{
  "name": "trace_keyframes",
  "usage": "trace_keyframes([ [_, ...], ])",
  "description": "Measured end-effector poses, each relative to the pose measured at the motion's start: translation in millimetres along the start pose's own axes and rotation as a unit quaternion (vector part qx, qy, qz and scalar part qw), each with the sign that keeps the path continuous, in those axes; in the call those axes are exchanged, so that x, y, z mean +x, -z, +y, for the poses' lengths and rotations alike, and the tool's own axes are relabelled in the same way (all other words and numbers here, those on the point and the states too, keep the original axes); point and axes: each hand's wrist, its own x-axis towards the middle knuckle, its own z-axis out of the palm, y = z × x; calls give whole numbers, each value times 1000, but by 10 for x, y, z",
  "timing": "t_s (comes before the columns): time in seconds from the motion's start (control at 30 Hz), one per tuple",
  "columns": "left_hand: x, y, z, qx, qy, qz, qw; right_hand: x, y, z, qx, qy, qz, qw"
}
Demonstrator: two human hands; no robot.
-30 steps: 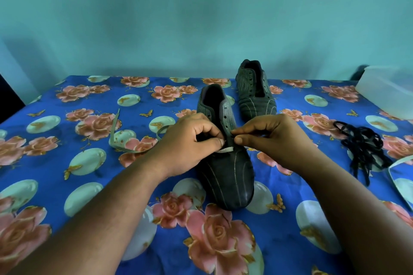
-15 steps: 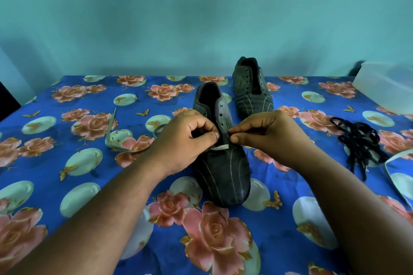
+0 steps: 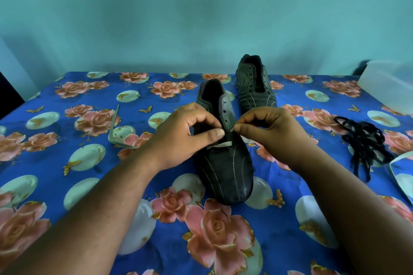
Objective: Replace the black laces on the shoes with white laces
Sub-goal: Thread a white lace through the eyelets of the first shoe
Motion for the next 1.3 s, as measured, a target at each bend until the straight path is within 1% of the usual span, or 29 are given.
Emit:
trace_keyframes([
  [0.07, -12, 92, -29, -22, 25, -8, 999, -6, 16, 7, 54, -33, 8, 998],
  [0.1, -19, 128, -60, -13, 45, -19, 999, -11, 27, 14, 70, -48, 11, 996],
  [0.2, -43, 177, -121, 31, 90, -90, 991, -4, 71, 18, 100, -62, 41, 992],
  [0.3, -54, 141, -72, 70, 99, -140, 983, 12, 95, 17, 169, -80, 63, 980],
  [0.4, -52, 43, 13, 138, 109, -160, 971, 3, 73, 32, 178, -94, 47, 978],
  [0.47, -47, 12, 20, 150, 113, -168, 968, 26, 95, 20, 207, -105, 64, 970],
  [0.53, -43, 22, 16, 126, 122, -168, 970, 61, 210, 26, 235, -111, 122, 958],
  [0.6, -47, 38, 13, 108, 125, -169, 972, 82, 403, 84, 238, -123, 228, 936],
  [0.67, -50, 37, 7, 101, 123, -172, 972, 83, 646, 225, 247, -167, 361, 884],
  [0.7, -47, 35, -4, 97, 122, -172, 973, 73, 749, 306, 240, -188, 409, 860],
  [0.73, -42, 34, -15, 94, 122, -172, 973, 64, 826, 390, 202, -205, 433, 854],
  [0.77, -39, 34, -26, 92, 120, -170, 974, 67, 871, 466, 123, -214, 434, 867],
  [0.8, -39, 35, -34, 92, 117, -169, 974, 79, 873, 514, 30, -206, 415, 886],
  [0.83, -38, 34, -43, 94, 112, -168, 975, 98, 831, 540, -58, -175, 379, 907],
  [0.9, -39, 34, -57, 95, 105, -164, 976, 118, 637, 458, -156, -50, 252, 954],
  [0.93, -38, 33, -64, 91, 105, -161, 977, 114, 521, 406, -192, 20, 175, 965],
  [0.97, -41, 31, -72, 85, 105, -158, 978, 107, 404, 372, -227, 82, 99, 965],
  [1.0, -42, 28, -79, 80, 105, -156, 979, 87, 314, 349, -253, 123, 33, 959],
  [1.03, -42, 24, -94, 75, 105, -156, 979, 70, 263, 346, -258, 144, -10, 955],
  [1.07, -42, 23, -107, 70, 106, -158, 979, 58, 238, 336, -254, 149, -28, 955],
  [1.13, -42, 16, -135, 62, 104, -164, 979, 44, 266, 288, -208, 137, -10, 968],
  [1.2, -42, 10, -153, 61, 105, -169, 978, 47, 369, 271, -135, 82, 51, 986],
  [1.23, -40, 10, -154, 60, 105, -170, 978, 65, 456, 309, -108, 36, 102, 988],
  [1.27, -39, 12, -156, 59, 106, -170, 978, 81, 565, 399, -93, -14, 162, 982],
  [1.3, -39, 14, -154, 60, 105, -169, 978, 89, 684, 493, -95, -64, 225, 968],
])
